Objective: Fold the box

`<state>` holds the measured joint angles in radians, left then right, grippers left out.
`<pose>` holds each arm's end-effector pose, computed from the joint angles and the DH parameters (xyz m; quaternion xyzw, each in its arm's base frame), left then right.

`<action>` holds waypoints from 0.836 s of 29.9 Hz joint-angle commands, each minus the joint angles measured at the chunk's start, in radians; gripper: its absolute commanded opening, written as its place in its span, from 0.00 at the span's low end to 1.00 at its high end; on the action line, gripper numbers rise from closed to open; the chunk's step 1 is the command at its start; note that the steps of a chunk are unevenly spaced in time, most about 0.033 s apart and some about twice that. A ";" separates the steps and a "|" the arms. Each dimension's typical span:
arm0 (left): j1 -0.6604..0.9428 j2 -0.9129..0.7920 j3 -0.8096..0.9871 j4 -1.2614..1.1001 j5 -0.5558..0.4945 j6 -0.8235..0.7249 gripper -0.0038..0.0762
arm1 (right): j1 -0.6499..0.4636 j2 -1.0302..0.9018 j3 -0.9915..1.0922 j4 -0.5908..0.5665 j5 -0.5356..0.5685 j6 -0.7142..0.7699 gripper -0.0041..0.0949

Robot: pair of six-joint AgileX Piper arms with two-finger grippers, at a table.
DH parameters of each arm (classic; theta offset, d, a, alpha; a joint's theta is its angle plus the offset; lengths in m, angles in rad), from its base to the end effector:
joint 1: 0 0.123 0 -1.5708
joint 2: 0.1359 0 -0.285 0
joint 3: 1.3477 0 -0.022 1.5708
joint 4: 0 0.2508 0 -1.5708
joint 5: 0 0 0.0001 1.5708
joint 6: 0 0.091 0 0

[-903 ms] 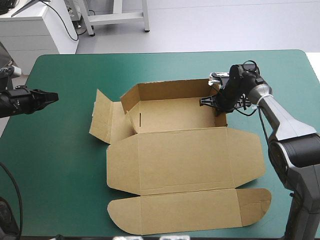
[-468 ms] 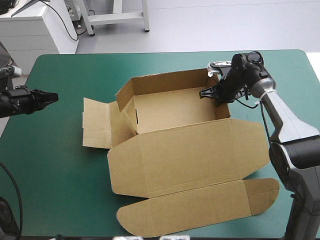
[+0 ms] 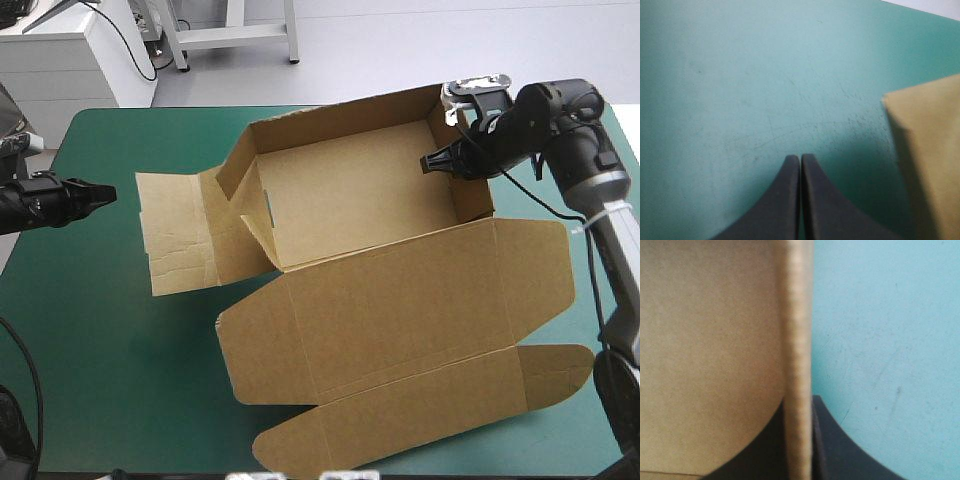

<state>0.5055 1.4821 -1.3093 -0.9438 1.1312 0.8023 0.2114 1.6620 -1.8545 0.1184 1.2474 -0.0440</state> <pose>0.2944 0.0867 0.3567 0.0129 0.8846 -0.2530 0.3915 0.3406 0.0835 0.4166 -0.1201 0.9456 0.0837 0.2905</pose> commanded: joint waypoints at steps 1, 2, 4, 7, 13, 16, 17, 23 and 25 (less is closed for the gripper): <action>0.000 -0.014 -0.023 -0.063 -0.070 0.003 0.04 | -0.008 -0.113 -0.028 0.030 -0.001 -0.018 0.03; 0.002 -0.012 -0.023 -0.063 -0.088 0.003 0.04 | -0.008 -0.133 -0.028 0.030 -0.001 -0.023 0.02; 0.004 0.001 -0.023 -0.065 -0.106 0.003 0.04 | -0.008 -0.169 -0.028 0.028 -0.001 -0.033 0.02; 0.002 0.030 -0.023 -0.075 -0.113 0.003 0.04 | -0.008 -0.207 -0.028 0.030 -0.003 -0.034 0.02; -0.073 0.098 -0.023 -0.121 -0.084 0.003 0.04 | -0.008 -0.214 -0.028 0.087 -0.066 -0.046 0.02; -0.167 0.116 -0.009 -0.125 -0.091 -0.008 0.04 | -0.008 -0.198 -0.028 0.118 -0.119 -0.053 0.02; -0.204 0.116 0.002 -0.130 -0.109 -0.018 0.04 | -0.008 -0.195 -0.028 0.118 -0.134 -0.053 0.02; -0.329 0.114 0.027 -0.150 -0.118 -0.050 0.04 | -0.008 -0.141 -0.028 0.102 -0.182 -0.053 0.02; -0.337 0.108 0.027 -0.157 -0.106 -0.067 0.04 | -0.008 -0.122 -0.028 0.102 -0.200 -0.053 0.02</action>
<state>0.1824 1.6393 -1.2601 -1.0237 1.0148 0.7635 0.2114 1.5559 -1.8545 0.1987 1.1342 -0.1002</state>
